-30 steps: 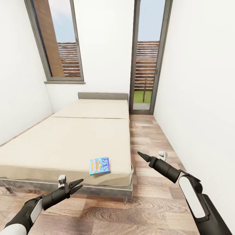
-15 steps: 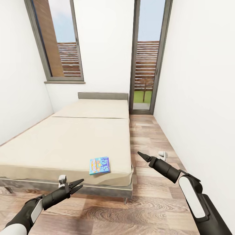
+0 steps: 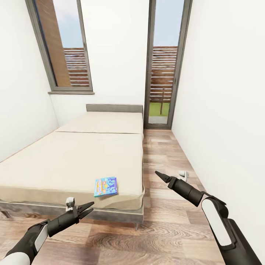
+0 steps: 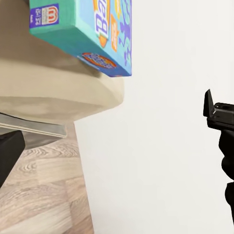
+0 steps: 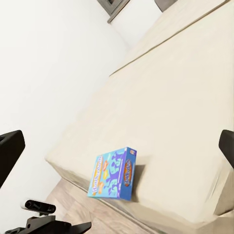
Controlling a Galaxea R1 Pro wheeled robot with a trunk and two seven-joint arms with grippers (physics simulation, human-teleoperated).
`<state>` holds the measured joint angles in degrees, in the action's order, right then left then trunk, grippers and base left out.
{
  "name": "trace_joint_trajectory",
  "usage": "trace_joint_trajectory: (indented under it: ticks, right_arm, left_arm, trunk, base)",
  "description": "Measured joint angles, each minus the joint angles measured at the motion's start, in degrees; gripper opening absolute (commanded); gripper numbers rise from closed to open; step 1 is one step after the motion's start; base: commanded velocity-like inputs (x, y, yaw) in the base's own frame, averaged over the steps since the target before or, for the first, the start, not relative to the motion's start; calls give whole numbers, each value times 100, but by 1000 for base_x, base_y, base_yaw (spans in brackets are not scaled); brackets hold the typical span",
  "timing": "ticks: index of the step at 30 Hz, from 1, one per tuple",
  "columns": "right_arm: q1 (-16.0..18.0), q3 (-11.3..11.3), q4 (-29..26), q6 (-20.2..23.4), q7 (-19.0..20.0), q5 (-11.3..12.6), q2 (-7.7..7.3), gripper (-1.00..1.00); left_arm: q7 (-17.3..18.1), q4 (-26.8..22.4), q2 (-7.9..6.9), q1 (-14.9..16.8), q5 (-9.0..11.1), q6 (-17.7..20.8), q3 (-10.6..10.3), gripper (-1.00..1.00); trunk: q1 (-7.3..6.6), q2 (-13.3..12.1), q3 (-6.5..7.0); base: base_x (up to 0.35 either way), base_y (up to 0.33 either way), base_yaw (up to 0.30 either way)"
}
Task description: Put all the toys in the child's room - the three board games (two on the bed and one on the table), the two jigsaw puzzles on the table, and the tennis ball on the table - inside the toy box on the table in the child's room.
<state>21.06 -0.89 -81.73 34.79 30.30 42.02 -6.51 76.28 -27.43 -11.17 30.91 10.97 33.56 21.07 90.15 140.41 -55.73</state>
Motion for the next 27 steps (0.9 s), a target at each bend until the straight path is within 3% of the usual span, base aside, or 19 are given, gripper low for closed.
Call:
trace_joint_trajectory:
  ticks: [8, 27]
  right_arm:
    - [0, 4, 0, 0, 0, 2, 0, 100]
    - [0, 7, -52, 53, -19, 61, -12, 100]
  left_arm:
    - [2, 0, 0, 0, 1, 1, 5, 100]
    - [1, 0, 0, 0, 5, 3, 13, 100]
  trunk:
    - [0, 0, 0]
    - [0, 0, 0]
  base:
    - [110, 34, 0]
    - [8, 2, 0]
